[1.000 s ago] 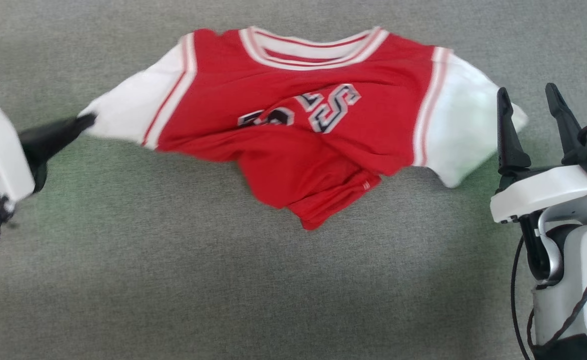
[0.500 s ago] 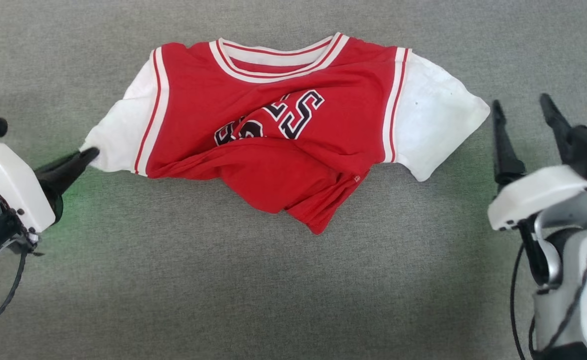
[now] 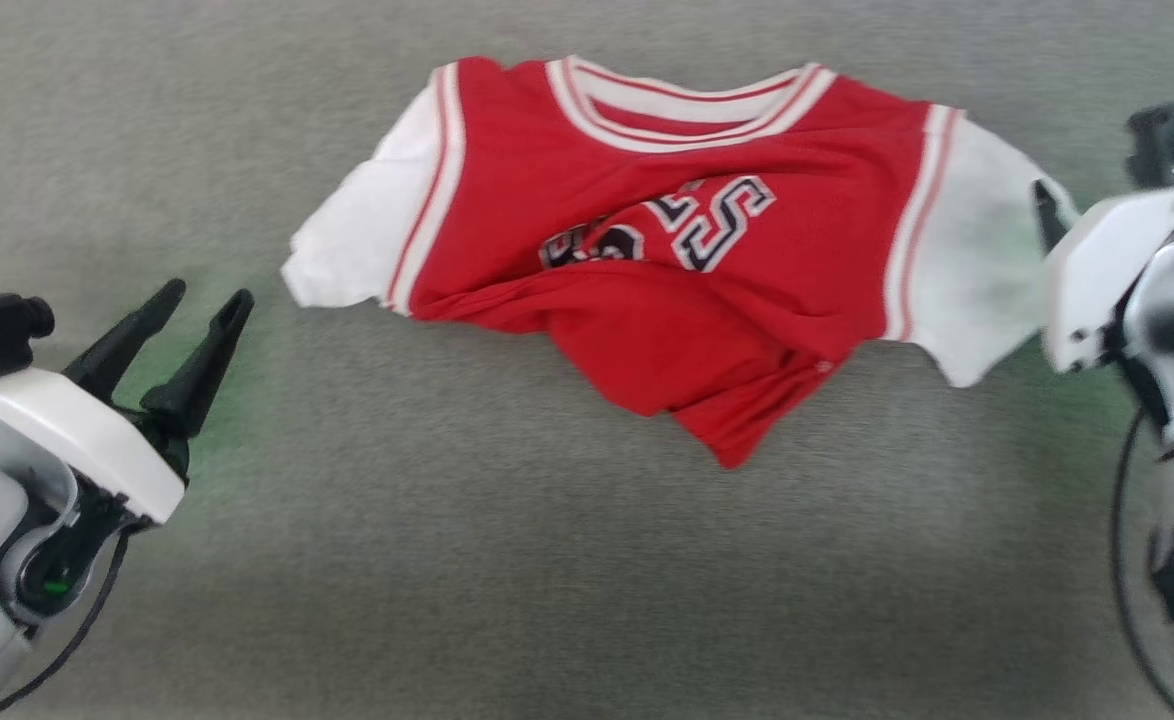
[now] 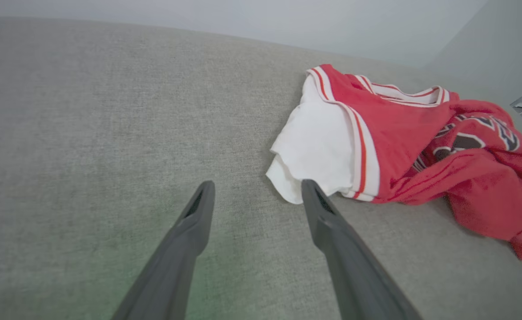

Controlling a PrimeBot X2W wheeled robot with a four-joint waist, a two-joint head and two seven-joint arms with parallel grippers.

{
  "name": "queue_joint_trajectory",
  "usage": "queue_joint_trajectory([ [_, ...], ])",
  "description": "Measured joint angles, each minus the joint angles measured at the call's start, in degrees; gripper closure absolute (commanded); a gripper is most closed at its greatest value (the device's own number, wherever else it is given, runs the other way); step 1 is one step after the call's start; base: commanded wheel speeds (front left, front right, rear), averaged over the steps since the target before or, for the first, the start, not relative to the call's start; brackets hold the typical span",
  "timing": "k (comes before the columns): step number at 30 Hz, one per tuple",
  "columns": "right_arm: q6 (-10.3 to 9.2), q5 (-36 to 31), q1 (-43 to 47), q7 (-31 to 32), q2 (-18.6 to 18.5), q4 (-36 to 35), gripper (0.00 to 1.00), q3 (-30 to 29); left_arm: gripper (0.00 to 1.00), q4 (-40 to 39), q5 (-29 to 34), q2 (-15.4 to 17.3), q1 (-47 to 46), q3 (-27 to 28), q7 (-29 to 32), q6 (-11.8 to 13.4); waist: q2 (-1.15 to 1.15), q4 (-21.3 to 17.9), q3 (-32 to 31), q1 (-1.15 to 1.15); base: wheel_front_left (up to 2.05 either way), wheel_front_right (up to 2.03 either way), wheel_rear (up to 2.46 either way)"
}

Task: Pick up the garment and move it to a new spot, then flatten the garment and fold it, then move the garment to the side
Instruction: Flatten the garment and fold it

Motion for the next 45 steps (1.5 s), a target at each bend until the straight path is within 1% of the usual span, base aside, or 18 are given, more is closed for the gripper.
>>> queue_joint_trajectory([
  [1, 0.00, 0.24, -0.93, 1.99, -1.03, 0.22, 0.00, -0.04, 0.00, 0.52, 1.70, -0.82, 0.42, 1.34, -0.10, -0.01, 0.00, 0.70, 0.25, 0.00, 0.00, 0.00, 0.00],
  [4, 0.00, 2.44, -3.30, 8.20, -3.05, 0.84, 0.00, -1.02, 0.00, 0.26, 8.57, -4.49, 2.87, 10.79, -0.24, -0.09, 0.00, 2.65, 1.11, 0.00, 0.00, 0.00, 0.00],
  [8, -0.01, 4.10, -4.21, 15.71, -5.10, 1.30, 0.00, -2.19, 0.00, -2.74, 17.62, -9.34, 10.51, 21.06, -0.24, -0.09, 0.00, 4.59, 2.44, 0.00, 0.00, 0.00, 0.00],
  [10, -0.01, 5.45, -4.23, 19.27, -5.13, 1.16, 0.00, -2.72, 0.00, -4.61, 20.59, -10.77, 13.39, 24.88, -0.24, -0.09, 0.00, 5.24, 3.05, 0.00, 0.00, 0.00, 0.00],
  [13, -0.07, 6.50, -4.04, 22.54, -5.17, -0.37, 0.00, -3.12, 0.00, -6.98, 24.25, -11.36, 16.19, 28.43, -0.24, -0.10, 0.00, 5.72, 3.92, 0.00, 0.00, 0.00, 0.00],
  [14, -0.07, 6.60, -3.90, 22.96, -5.00, -1.00, 0.54, -3.48, 0.00, -7.65, 24.98, -11.27, 16.61, 29.22, -0.24, -0.09, 0.00, 5.76, 4.21, 0.00, 0.00, 0.00, 0.00],
  [15, -0.08, 6.69, -3.70, 23.24, -4.76, -1.47, 0.79, -3.72, 0.00, -8.48, 25.44, -11.11, 16.79, 29.93, -0.25, -0.09, 0.00, 5.73, 4.49, 0.00, 0.00, 0.00, 0.00],
  [16, -0.08, 6.70, -3.54, 23.51, -4.42, -1.78, 1.00, -3.79, 0.00, -9.22, 25.66, -10.84, 16.78, 30.51, -0.25, -0.09, 0.00, 5.65, 4.73, 0.00, 0.00, 0.00, 0.00],
  [19, -0.05, 6.61, -3.48, 23.54, -2.82, -2.70, 1.00, -3.71, 0.00, -11.00, 25.83, -9.24, 16.41, 31.30, -0.25, -0.09, 0.00, 5.02, 5.29, 0.00, 0.00, 0.00, 0.00],
  [24, -0.05, 6.33, -3.87, 23.14, -1.03, -4.03, 1.00, -3.02, 0.00, -12.81, 26.36, -2.96, 10.53, 26.24, -0.25, -0.09, 0.00, 3.60, 6.29, 0.00, 0.00, 0.00, 0.00],
  [27, -0.05, 5.82, -4.56, 23.04, 0.05, -5.01, 1.00, -2.22, 0.00, -13.24, 24.16, 2.61, 3.57, 18.29, 0.11, -0.10, 0.00, 2.44, 7.12, 0.00, 0.00, 0.00, 0.00],
  [30, -0.07, 5.27, -5.69, 22.92, 1.01, -5.67, 1.00, -1.24, 0.00, -13.66, 18.55, 6.13, -5.62, 9.77, 5.10, -0.09, 0.00, 1.19, 8.26, 0.00, 0.00, 0.00, 0.00],
  [32, -0.07, 4.91, -6.28, 22.93, 1.77, -6.22, 1.00, -0.35, 0.00, -13.72, 13.73, 7.12, -11.94, 4.41, 10.17, -0.09, 0.00, 0.37, 9.18, 0.00, 0.00, 0.00, 0.00],
  [35, -0.07, 4.21, -7.32, 23.12, 2.50, -6.98, 1.00, 0.82, 0.00, -12.67, 7.44, 7.32, -20.58, -2.22, 17.91, -0.11, 0.00, -0.74, 10.64, 0.00, 0.00, 0.00, 0.00],
  [37, -0.07, 3.78, -8.10, 23.26, 2.98, -7.46, 1.00, 1.51, 0.00, -11.09, 3.25, 6.93, -25.52, -5.34, 22.50, -0.11, 0.00, -1.42, 11.63, 0.00, 0.00, 0.00, 0.00],
  [39, -0.07, 3.52, -8.76, 23.47, 3.52, -7.95, 1.00, 2.14, 0.00, -9.55, 1.30, 6.67, -29.44, -8.09, 25.91, -0.11, 0.00, -2.13, 12.56, 0.00, 0.00, 0.00, 0.00],
  [43, -0.08, 3.05, -9.77, 23.50, 4.43, -8.68, 1.00, 3.36, 0.00, -7.21, -5.88, 6.23, -34.44, -12.01, 33.35, -0.11, 0.00, -3.61, 14.19, 0.00, 0.00, 0.00, 0.00],
  [45, -0.08, 2.80, -10.29, 23.54, 4.75, -8.93, 1.00, 3.71, 0.00, -6.32, -6.11, 6.44, -36.65, -13.81, 35.21, -0.11, 0.00, -4.17, 14.94, 0.00, 0.00, 0.00, 0.00],
])
